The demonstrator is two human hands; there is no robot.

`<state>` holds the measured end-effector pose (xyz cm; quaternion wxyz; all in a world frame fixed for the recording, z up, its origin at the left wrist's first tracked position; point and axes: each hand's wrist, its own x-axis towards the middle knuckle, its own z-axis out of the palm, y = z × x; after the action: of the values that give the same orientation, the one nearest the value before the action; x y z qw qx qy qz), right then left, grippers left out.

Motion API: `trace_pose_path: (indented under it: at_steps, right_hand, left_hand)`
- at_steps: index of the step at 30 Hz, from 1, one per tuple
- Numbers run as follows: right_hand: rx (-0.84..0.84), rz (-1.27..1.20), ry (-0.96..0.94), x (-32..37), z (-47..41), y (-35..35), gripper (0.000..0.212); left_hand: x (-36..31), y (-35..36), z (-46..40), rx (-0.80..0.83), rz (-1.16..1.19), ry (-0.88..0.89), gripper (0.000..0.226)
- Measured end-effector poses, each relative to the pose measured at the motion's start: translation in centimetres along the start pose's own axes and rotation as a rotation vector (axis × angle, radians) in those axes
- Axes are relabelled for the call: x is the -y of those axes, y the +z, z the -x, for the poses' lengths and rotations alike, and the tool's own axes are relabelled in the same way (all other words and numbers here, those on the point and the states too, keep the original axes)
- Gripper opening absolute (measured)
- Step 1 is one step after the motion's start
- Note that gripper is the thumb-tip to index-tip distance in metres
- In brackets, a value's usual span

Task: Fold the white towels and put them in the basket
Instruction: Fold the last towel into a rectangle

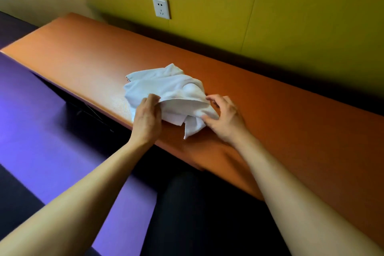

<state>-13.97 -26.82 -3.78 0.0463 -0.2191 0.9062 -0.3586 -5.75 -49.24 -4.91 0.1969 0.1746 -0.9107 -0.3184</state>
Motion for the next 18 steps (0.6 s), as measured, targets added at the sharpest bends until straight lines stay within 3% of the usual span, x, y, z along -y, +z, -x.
trace_pose_path:
  at_steps: [4,8,11,14,18]
  right_hand:
    - [-0.047,0.022,-0.080,2.6,-0.9,0.3,0.063]
    - [-0.043,0.002,-0.053,4.0,-1.5,-0.4,0.021]
    - [-0.053,0.091,-0.016,4.1,-0.9,-1.8,0.011]
    - [-0.288,0.269,-0.010,4.3,0.6,-4.4,0.018]
    - [-0.518,0.323,0.014,3.4,2.8,-11.3,0.019]
  left_hand:
    - [-4.2,-1.7,-1.2,0.074,0.110,0.231,0.015]
    - [-7.7,-3.2,-0.6,0.131,0.152,0.362,0.016]
    - [-9.2,-4.7,0.0,0.174,0.112,0.409,0.011]
    - [-11.2,-6.6,0.4,0.210,0.061,0.453,0.009]
    - [-14.3,-9.6,0.1,0.164,-0.092,0.555,0.027]
